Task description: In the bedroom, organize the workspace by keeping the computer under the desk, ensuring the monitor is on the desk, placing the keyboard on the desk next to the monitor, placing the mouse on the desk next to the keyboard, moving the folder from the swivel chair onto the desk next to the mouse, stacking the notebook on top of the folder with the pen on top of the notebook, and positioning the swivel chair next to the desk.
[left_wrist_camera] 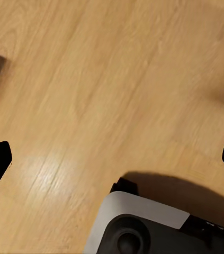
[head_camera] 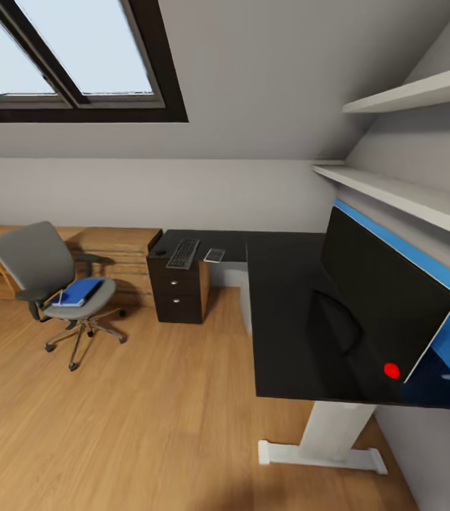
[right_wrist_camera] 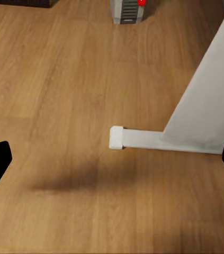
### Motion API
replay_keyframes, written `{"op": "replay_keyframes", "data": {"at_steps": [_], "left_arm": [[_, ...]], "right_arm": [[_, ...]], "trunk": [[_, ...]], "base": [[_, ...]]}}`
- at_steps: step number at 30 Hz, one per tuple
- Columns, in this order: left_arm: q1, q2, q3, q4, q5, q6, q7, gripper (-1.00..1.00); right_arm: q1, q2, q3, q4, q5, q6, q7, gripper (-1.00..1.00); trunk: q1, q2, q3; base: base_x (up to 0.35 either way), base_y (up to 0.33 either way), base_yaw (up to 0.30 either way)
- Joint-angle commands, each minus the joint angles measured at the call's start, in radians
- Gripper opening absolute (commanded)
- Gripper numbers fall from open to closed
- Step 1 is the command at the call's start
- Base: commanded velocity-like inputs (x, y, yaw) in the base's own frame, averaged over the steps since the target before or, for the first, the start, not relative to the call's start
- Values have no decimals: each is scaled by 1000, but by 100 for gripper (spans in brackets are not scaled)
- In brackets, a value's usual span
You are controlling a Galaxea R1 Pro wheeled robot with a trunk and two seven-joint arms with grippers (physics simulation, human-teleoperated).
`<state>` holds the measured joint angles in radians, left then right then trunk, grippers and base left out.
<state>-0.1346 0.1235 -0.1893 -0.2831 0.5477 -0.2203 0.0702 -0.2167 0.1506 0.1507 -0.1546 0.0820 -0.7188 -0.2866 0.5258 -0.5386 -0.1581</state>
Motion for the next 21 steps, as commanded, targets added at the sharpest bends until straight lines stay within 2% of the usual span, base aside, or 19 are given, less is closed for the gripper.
{"op": "replay_keyframes", "data": {"at_steps": [1,11,15,21], "left_arm": [[0,1,-9,-1,5,-3,7,100],[0,1,-9,-1,5,-2,8,100],[0,1,-9,-1,6,-2,8,100],[0,1,-8,-1,5,-3,7,100]], "right_arm": [[-1,1,3,1,8,-1,-10,100],[-1,2,4,1,8,0,-9,100],[-1,4,4,1,8,1,-9,100],[-1,9,4,1,8,1,-9,100]], "trunk": [[1,-1,-2],[1,-1,-3],[1,-1,-8],[1,-1,-17]], "base": [[296,229,-244],[278,240,-261],[237,269,-72],[225,276,47]]}}
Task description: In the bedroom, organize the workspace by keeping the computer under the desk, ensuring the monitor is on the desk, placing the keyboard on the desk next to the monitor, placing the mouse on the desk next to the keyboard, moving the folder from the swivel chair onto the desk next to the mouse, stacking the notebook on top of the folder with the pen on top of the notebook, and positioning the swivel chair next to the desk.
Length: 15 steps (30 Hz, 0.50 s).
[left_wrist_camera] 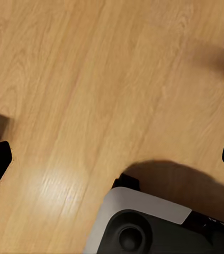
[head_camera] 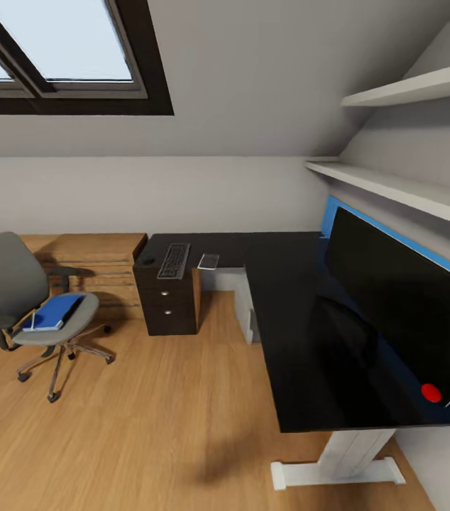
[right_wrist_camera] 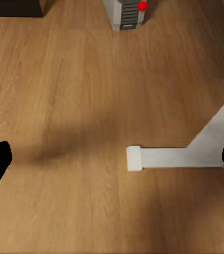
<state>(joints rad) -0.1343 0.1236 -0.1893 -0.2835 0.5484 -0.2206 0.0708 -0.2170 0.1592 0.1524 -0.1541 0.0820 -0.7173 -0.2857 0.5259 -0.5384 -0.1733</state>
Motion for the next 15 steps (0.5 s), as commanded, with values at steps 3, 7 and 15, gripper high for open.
{"op": "replay_keyframes", "data": {"at_steps": [3,7,15], "left_arm": [[-1,1,-9,0,5,-3,6,100],[-1,1,-9,0,5,-3,6,100],[-1,-1,-9,0,4,-3,6,100]], "right_arm": [[-1,0,2,1,9,-1,-10,100],[-1,0,2,1,9,-1,-10,100],[-1,-1,1,1,9,-1,-10,100]], "trunk": [[1,-2,-7],[1,-2,-13],[1,-2,-25]], "base": [[230,274,92],[237,272,95],[242,268,96]]}}
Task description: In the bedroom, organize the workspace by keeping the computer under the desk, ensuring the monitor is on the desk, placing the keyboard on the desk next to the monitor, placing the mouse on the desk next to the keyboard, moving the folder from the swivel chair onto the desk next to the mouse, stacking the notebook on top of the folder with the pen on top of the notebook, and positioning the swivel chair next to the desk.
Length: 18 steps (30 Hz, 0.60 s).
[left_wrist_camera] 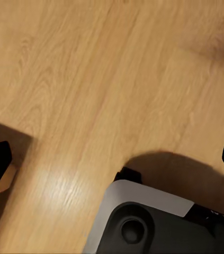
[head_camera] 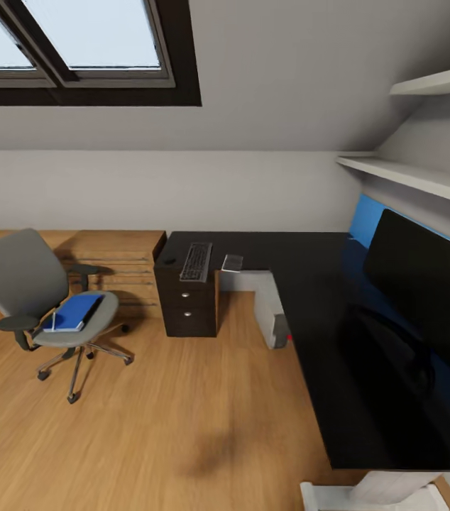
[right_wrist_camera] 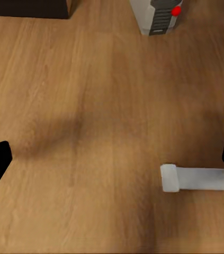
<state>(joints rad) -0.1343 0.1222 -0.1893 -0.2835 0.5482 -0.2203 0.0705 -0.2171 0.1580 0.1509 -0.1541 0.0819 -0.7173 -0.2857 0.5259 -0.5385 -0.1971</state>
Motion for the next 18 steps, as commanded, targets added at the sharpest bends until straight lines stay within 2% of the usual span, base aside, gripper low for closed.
{"op": "replay_keyframes", "data": {"at_steps": [1,7,10,12,13,15,18], "left_arm": [[-1,1,-9,0,4,-3,6,100],[-1,-2,-9,0,4,-3,6,100],[-1,-11,-10,1,3,-3,6,100],[-1,-13,-10,1,3,-3,7,100],[-1,-13,-10,1,4,-3,7,100],[-1,-13,-10,1,4,-2,7,100],[-1,-13,-9,1,4,-2,8,100]], "right_arm": [[-1,0,3,1,9,-1,-10,100],[-1,-4,-4,0,8,-3,-10,100],[-1,-16,-6,-5,10,-3,-16,100],[-1,-74,-12,-13,9,-2,-37,100],[-1,-93,-15,-15,7,-2,-40,100],[-2,-159,-29,-25,-14,0,-46,100],[-2,-186,-35,-32,-41,0,-47,100]], "trunk": [[1,-1,-3],[1,-1,-12],[1,-1,-13],[1,-1,-14],[1,-1,-14],[1,-1,-14],[1,-1,-14]], "base": [[247,261,96],[251,256,93],[267,236,23],[281,220,7],[284,217,4],[284,220,2],[270,235,1]]}}
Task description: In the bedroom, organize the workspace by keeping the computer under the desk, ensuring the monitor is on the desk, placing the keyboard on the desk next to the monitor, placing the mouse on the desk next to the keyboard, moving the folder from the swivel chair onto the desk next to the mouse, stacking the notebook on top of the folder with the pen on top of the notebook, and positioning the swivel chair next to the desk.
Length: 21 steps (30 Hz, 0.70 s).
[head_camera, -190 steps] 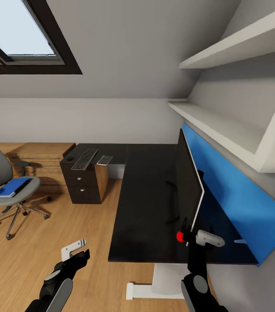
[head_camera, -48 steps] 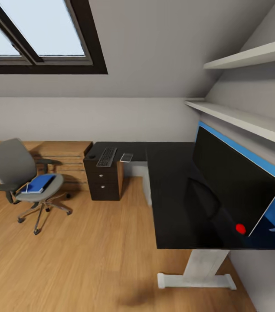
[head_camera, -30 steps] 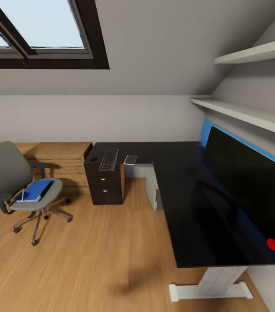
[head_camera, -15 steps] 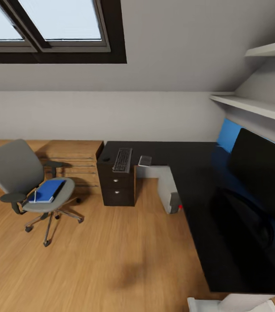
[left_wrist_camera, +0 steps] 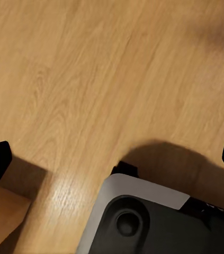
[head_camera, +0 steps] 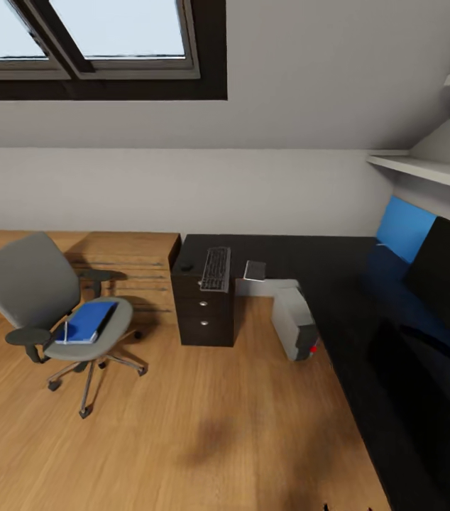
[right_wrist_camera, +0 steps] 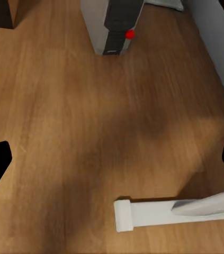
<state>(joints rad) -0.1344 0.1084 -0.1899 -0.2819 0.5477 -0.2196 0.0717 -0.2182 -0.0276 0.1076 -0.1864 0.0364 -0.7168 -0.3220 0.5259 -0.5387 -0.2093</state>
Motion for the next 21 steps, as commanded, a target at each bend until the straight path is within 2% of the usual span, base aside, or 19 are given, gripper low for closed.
{"op": "replay_keyframes", "data": {"at_steps": [1,4,8,12,21], "left_arm": [[-1,1,-8,0,4,-3,6,100],[-1,1,-8,0,5,-3,7,100],[-1,1,-7,0,6,-3,7,100],[-1,1,-7,0,6,-3,8,100],[-1,1,-6,0,6,-3,8,100]], "right_arm": [[-1,-16,4,-4,-27,0,-10,100],[-1,-18,4,-5,-41,-1,-10,100],[-1,1,3,-5,-51,-1,-9,100],[-1,21,4,-4,-52,-1,-8,100],[-1,38,4,-5,-52,-2,-8,100]], "trunk": [[1,-1,-2],[1,-1,-2],[1,-1,-2],[1,-1,-2],[1,-1,-2]], "base": [[184,156,0],[106,90,0],[66,54,0],[248,190,0],[277,210,0]]}}
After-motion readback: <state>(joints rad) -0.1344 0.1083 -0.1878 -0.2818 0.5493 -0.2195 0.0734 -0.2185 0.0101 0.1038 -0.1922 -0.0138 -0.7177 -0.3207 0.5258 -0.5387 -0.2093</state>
